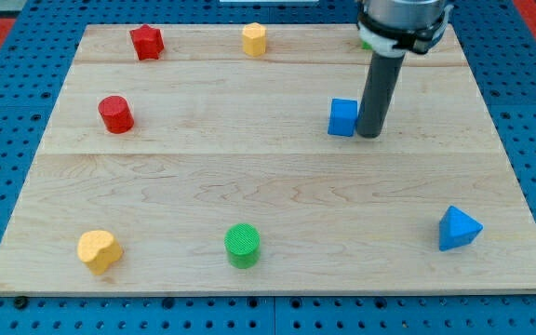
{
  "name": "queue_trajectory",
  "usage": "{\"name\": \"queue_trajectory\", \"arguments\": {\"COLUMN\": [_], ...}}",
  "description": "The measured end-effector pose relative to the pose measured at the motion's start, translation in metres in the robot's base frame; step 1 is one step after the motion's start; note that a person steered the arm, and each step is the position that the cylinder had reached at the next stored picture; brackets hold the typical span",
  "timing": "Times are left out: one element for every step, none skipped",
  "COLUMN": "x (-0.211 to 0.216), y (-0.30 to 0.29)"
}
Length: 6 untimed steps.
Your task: Push the blue cube a bit right
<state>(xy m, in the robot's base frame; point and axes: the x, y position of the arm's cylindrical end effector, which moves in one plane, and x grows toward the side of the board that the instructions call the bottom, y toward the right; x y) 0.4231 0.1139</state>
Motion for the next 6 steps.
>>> {"name": "queue_trajectory", "arguments": {"x": [0.025, -0.001, -0.024, -0.006, -0.006, -0.006], "y": [-0.047, -0.079, -0.067, 0.001, 0.002, -0.035]}}
